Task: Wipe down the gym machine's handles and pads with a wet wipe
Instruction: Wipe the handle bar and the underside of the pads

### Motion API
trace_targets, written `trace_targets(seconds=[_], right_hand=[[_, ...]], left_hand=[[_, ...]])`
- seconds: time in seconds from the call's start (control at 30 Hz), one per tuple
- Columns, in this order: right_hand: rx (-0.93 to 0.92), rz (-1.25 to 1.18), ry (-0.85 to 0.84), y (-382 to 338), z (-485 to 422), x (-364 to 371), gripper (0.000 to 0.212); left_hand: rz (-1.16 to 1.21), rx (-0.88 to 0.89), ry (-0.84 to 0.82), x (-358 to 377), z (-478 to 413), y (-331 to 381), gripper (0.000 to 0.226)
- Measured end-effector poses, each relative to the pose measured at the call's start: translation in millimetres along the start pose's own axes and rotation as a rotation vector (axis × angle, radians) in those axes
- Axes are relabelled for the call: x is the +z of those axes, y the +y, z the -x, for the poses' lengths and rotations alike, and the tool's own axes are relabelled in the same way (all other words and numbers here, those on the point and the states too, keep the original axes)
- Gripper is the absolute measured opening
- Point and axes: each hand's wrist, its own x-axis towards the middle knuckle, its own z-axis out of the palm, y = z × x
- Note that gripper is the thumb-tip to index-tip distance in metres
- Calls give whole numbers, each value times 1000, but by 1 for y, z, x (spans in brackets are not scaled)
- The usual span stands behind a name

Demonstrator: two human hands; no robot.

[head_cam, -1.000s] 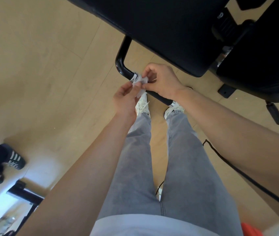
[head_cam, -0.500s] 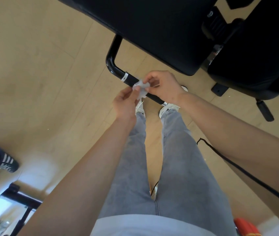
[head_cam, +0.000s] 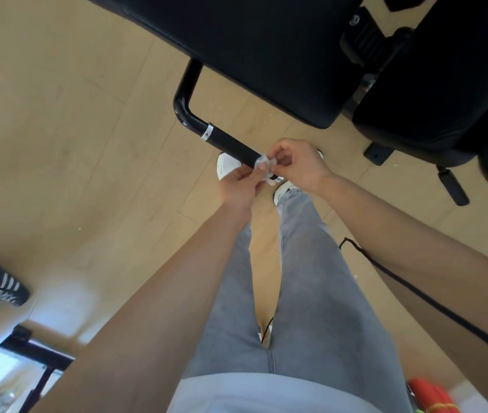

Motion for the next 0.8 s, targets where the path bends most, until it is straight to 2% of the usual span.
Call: trace_targets(seconds=[0.07, 0.2, 0.3, 0.4, 0.6, 0.7, 0.8], right_hand=[[46, 9, 9, 14, 7, -4, 31], [46, 111, 84, 22, 18, -3, 17], [-14, 129, 135, 16, 21, 6, 15], [-55, 68, 167, 0, 17, 13, 15], [-223, 33, 136, -63, -8, 24, 15], [-279, 54, 130, -87, -15, 29, 17], [-309, 43, 181, -99, -11, 33, 14]], left_hand=[[-31, -53, -24, 10, 1, -13, 19], [-84, -107, -17, 17, 2, -25, 32], [-67, -52, 22, 10, 4, -20, 26], [-23, 33, 90, -3, 6, -5, 33], [93, 159, 216, -26, 11, 39, 27], [97, 190, 269, -33, 18, 53, 22], [21, 231, 245, -38, 29, 63, 17]])
